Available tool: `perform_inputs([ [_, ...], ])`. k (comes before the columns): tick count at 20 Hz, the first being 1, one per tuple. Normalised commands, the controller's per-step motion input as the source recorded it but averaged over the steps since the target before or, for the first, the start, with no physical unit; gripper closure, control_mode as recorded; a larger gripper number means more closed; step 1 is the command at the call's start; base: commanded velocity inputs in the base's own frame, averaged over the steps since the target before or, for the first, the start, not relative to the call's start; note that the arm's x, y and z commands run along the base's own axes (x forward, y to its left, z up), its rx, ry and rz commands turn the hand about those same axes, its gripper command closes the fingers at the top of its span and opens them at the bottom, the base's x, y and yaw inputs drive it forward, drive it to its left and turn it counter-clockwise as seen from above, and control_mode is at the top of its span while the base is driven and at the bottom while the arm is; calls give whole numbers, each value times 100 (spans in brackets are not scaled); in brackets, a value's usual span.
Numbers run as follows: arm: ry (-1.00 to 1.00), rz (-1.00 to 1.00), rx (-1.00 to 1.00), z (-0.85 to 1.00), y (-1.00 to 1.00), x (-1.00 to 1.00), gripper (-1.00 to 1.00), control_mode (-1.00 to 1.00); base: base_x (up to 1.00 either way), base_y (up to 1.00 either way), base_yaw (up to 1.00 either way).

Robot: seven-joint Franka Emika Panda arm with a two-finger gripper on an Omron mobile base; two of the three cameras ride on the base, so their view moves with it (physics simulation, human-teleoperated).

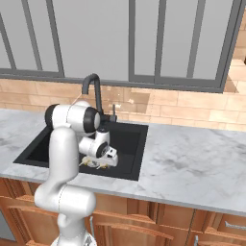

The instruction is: Pick up the dish brush and dish brush from the sink, and place them back in the cabinet, and close the cabinet doors.

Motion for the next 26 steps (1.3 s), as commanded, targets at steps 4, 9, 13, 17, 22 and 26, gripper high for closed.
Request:
perform_inputs([
  [4, 0, 0, 0, -13, 9, 0, -100, -100, 0, 0, 0],
  [9, 0, 0, 0, -5, 12, 0, -100, -100, 0, 0, 0],
  [13, 0, 0, 0, -2, 9, 0, -100, -100, 0, 0, 0],
  [17, 0, 0, 0, -4, 4, 0, -100, -100, 0, 0, 0],
  [22, 0, 0, 0, -10, 0, 2, -100, -100, 0, 0, 0],
  [26, 0, 0, 0, -15, 4, 3, -100, -100, 0, 0, 0],
])
